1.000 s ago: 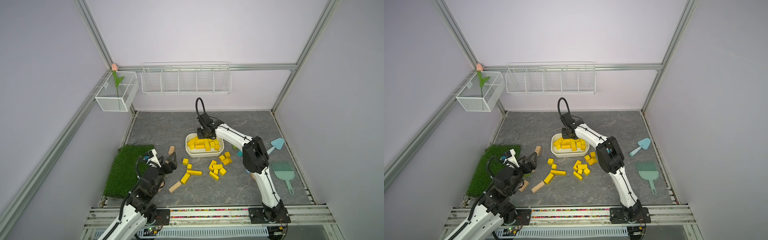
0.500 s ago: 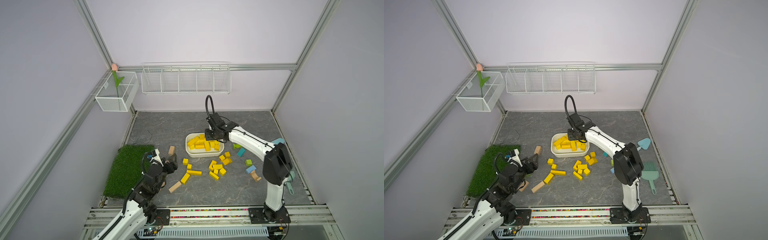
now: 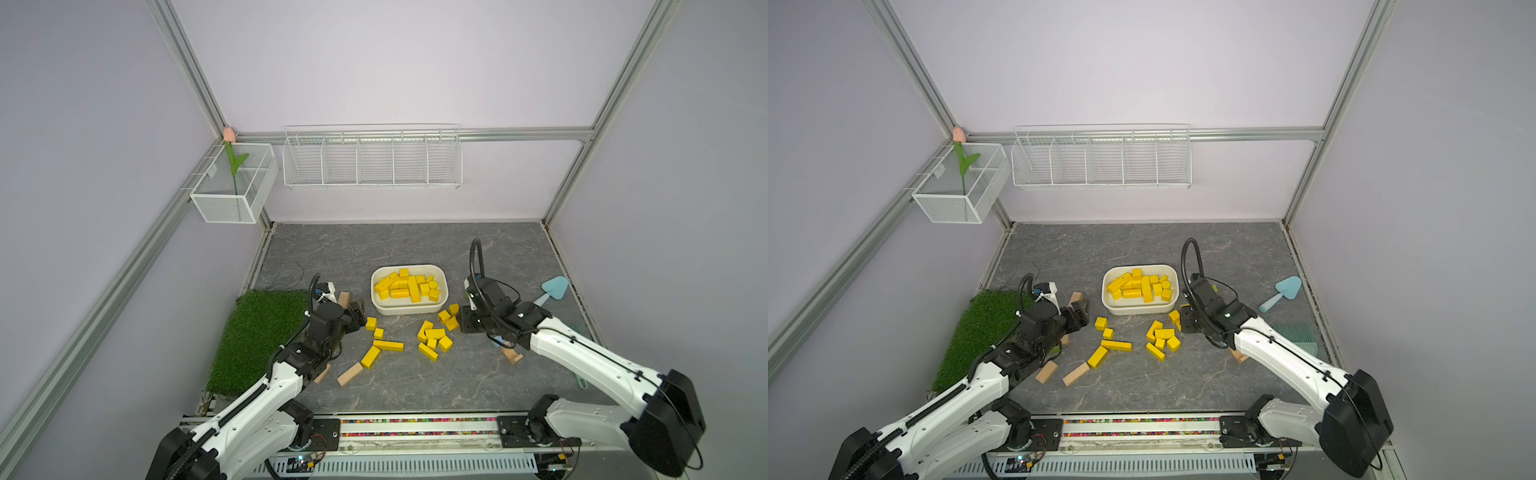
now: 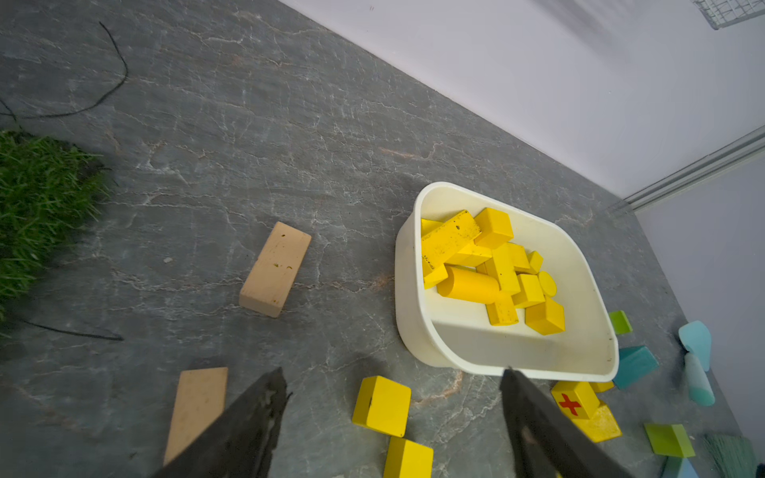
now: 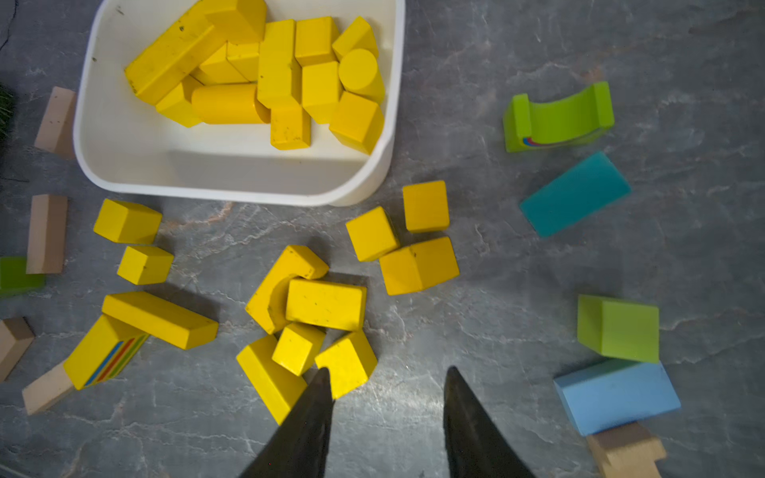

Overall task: Pick out the yellow building blocks
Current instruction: Place the building block in the storage box, then pick up the building block from the center of the board.

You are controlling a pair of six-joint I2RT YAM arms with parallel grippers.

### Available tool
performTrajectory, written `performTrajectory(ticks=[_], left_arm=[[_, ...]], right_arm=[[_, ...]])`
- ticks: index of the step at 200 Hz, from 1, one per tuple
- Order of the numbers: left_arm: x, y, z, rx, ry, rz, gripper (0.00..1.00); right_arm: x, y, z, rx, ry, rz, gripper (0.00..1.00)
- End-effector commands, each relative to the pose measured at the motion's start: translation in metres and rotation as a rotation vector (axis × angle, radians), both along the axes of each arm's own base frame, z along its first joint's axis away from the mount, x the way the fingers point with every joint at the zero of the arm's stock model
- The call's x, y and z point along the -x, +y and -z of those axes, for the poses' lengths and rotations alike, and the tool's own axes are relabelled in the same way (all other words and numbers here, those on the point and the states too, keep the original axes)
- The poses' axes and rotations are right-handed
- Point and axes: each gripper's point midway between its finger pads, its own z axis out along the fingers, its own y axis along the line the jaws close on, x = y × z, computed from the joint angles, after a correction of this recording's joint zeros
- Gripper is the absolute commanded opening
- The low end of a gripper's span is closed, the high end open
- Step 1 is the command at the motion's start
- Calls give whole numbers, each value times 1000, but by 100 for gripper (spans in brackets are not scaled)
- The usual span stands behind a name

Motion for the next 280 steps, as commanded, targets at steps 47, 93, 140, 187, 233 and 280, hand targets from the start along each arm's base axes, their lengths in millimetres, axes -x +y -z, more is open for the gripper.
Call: performTrajectory(ticks=[47, 93, 140, 187, 233, 280], left_arm=[[-9, -10, 16, -46, 167, 66, 67], [-14, -10, 34, 29, 255, 113, 63], [-14, -22, 48, 15, 347, 181, 65], [-15, -41, 71, -12, 481, 285, 55], [-19, -47, 85, -21, 550, 305, 49], [-17, -37, 89, -58, 572, 252, 52]], right_arm=[[9, -23, 21, -5, 11, 106, 48], [7, -23, 29, -28, 47, 109, 49], [6, -27, 34, -65, 71, 129, 50], [5, -29, 38, -90, 95, 140, 51], [5, -31, 39, -101, 97, 149, 52], [5, -30, 39, -108, 97, 149, 53]])
